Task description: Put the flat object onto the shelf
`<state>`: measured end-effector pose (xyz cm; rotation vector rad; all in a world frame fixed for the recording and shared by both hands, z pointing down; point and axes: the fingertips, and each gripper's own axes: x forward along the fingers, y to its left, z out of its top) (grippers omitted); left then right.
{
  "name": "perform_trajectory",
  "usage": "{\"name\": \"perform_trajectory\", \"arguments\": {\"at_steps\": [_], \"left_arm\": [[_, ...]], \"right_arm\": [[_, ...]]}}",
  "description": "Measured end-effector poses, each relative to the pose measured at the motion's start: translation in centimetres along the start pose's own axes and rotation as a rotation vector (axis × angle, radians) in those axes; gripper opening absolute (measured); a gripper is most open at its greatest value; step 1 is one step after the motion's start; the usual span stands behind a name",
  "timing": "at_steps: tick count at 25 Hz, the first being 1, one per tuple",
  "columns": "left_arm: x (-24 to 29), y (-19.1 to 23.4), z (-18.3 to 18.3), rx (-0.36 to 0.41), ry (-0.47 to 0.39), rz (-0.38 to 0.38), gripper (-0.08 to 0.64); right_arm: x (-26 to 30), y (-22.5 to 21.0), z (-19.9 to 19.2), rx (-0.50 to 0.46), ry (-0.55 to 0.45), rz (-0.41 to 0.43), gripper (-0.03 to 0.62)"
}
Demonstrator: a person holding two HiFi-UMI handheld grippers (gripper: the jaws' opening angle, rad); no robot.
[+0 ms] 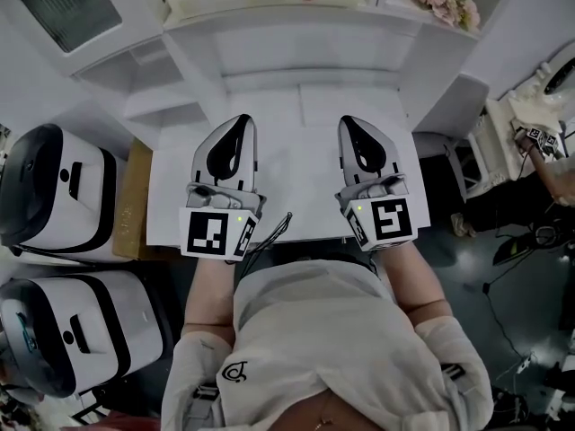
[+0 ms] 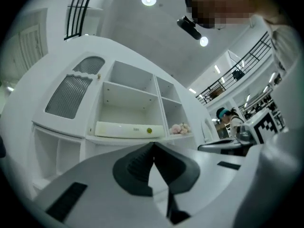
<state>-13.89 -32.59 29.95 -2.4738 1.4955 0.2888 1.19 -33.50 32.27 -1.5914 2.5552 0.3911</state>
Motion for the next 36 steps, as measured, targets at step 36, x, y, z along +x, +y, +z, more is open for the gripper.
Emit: {"name": "perform_trajectory", "arguments": {"at_steps": [36], "left_arm": [[2.4,2.0,-2.2,0.049,0.110,0.009,0.014]], "right_arm": [[2.2,-0.7,0.6,-0.045,0.002,-0.004,0.005]]}}
